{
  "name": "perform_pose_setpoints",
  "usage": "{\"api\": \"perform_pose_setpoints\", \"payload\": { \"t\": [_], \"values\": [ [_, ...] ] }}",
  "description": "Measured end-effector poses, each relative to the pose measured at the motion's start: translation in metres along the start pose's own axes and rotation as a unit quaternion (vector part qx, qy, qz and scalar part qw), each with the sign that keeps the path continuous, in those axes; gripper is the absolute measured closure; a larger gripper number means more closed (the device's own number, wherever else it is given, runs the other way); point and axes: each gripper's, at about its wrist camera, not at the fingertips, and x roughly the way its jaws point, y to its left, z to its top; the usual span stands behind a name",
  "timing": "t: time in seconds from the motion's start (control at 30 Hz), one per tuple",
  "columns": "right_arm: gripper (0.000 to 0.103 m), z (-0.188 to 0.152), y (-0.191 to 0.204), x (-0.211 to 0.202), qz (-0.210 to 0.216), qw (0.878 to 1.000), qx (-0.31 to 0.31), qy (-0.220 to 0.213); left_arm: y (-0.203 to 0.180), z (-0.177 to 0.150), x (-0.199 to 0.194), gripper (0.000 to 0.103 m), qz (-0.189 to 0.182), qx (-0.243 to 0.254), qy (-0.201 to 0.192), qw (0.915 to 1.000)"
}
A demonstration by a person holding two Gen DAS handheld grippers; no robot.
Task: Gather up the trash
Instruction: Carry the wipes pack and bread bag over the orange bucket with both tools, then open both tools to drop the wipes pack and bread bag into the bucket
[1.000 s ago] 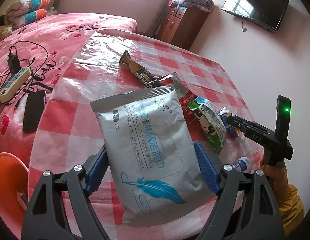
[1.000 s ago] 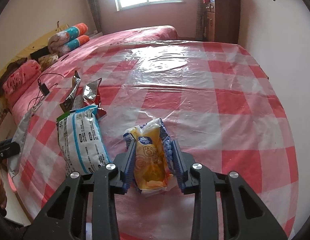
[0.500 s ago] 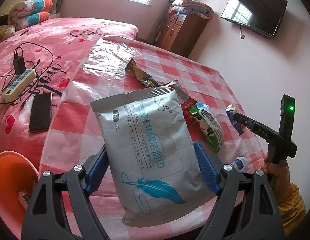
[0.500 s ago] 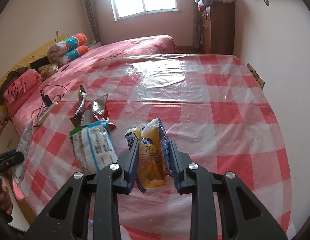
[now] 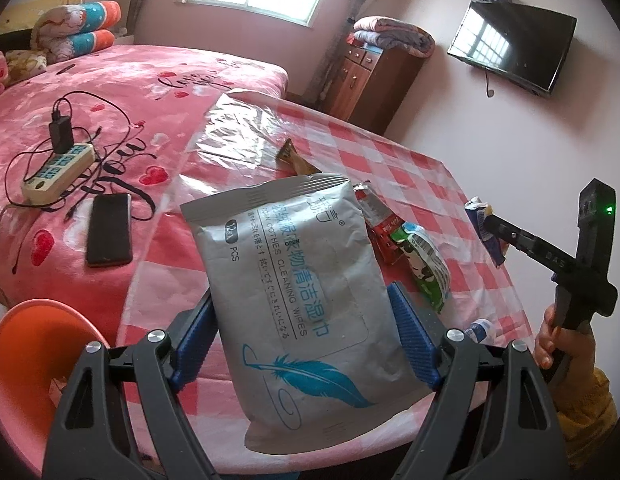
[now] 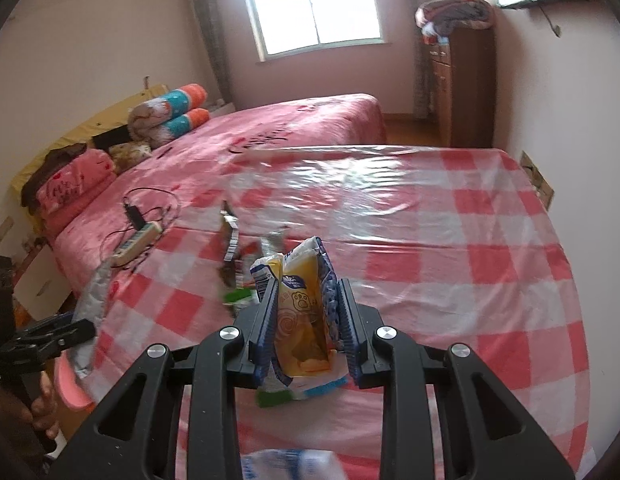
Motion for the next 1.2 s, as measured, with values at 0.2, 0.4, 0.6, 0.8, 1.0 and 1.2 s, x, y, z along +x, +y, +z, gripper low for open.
{"api": "perform_pose_setpoints", "payload": {
  "t": [0.2,0.4,0.6,0.8,1.0,1.2],
  "values": [
    [0.072,0.007,0.052,0.005,0.057,0.998,-0.037,0.008,0.014,-0.001,-0.016,0.021,0.015,-0.01,-0.013,0.9998],
    [0.072,0.008,0.111,0.02,0.126,0.989,-0.074,0.031,0.041,-0.009,-0.036,0.021,0.046,-0.031,-0.022,0.9982],
    [0.072,0.002,0.179,0.036,0.19,0.972,-0.121,0.06,0.081,-0.022,-0.06,0.021,0.092,-0.064,-0.027,0.9933],
    [0.072,-0.007,0.243,0.055,0.246,0.951,-0.16,0.094,0.133,-0.047,-0.079,0.021,0.145,-0.114,-0.028,0.9824],
    [0.072,-0.029,0.292,0.078,0.28,0.932,-0.189,0.131,0.173,-0.07,-0.09,0.021,0.176,-0.156,-0.025,0.9716],
    [0.06,-0.057,0.324,0.105,0.288,0.918,-0.207,0.176,0.202,-0.089,-0.086,0.02,0.199,-0.189,-0.009,0.9617]
  ]
}}
